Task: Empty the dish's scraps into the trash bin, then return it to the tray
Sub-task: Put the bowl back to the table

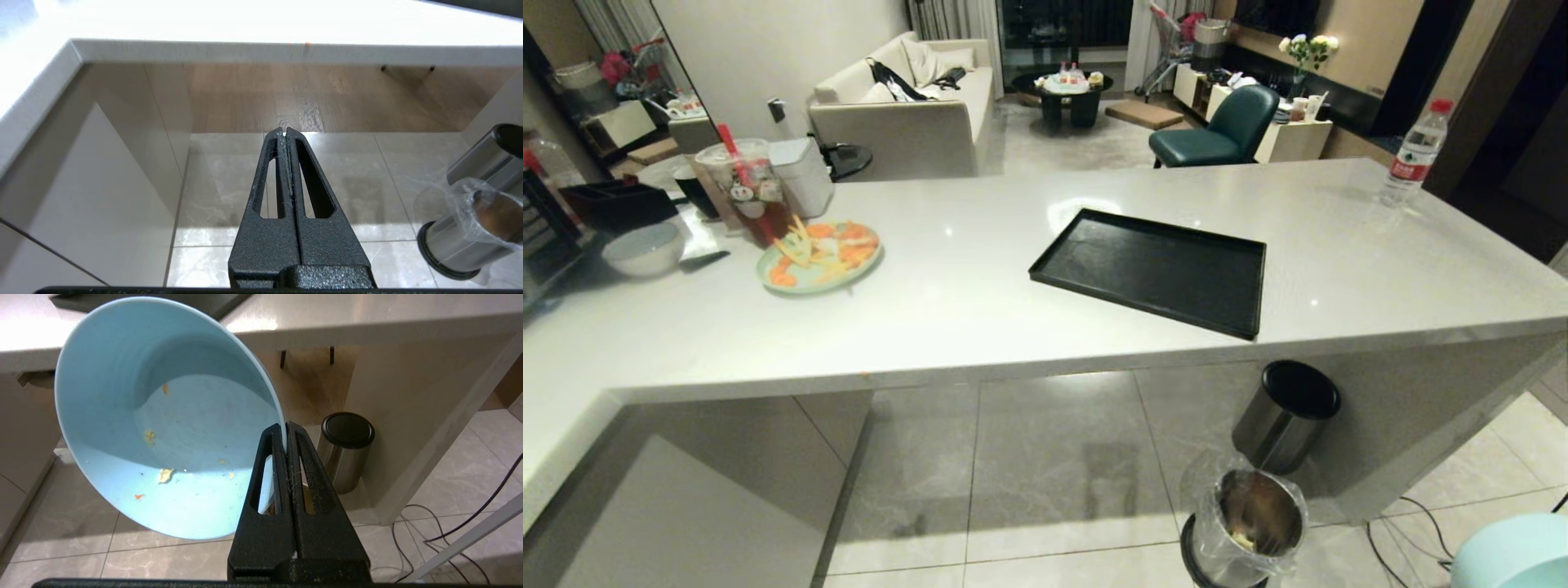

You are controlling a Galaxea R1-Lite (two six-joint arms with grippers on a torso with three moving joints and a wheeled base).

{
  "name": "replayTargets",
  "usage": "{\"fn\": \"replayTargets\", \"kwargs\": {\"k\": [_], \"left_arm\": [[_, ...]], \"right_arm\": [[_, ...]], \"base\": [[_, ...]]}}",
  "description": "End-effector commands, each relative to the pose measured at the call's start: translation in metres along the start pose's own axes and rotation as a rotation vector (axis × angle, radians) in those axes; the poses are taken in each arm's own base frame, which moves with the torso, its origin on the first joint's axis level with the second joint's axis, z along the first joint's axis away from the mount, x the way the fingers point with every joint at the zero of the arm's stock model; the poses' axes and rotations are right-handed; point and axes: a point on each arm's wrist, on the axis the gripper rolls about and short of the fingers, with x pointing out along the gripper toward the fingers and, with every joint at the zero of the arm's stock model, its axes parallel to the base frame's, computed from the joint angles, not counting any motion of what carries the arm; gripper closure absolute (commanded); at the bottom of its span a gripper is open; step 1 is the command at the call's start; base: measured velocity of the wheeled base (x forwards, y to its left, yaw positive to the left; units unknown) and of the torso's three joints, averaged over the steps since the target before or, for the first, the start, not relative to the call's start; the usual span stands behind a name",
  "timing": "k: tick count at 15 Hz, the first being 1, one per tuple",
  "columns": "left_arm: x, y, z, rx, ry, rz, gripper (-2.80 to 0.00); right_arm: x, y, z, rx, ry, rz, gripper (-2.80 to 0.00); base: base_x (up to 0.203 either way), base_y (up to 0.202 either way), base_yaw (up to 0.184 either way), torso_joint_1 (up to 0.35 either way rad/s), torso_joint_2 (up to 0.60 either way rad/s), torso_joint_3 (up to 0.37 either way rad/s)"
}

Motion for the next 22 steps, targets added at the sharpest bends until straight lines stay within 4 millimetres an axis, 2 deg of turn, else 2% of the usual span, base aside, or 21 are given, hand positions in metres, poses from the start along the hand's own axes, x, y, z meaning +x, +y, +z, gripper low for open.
{"fn": "replayTargets", "kwargs": {"k": [1, 10, 22], "left_arm": [[0.0001, 0.0, 0.0001, -0.001, 0.001, -0.001, 0.0], [0.0001, 0.0, 0.0001, -0.001, 0.001, 0.001, 0.0], [0.0001, 0.0, 0.0001, -0.001, 0.001, 0.0, 0.0]], "right_arm": [[0.0001, 0.0, 0.0001, 0.0, 0.001, 0.0, 0.0], [0.0001, 0.0, 0.0001, 0.007, 0.001, 0.0, 0.0], [0.0001, -0.0001, 0.0001, 0.032, 0.001, -0.003, 0.0]], "base": [[0.0, 0.0, 0.0, 0.236, -0.6, -0.372], [0.0, 0.0, 0.0, 0.172, -0.42, -0.249], [0.0, 0.0, 0.0, 0.006, -0.01, -0.008]]}}
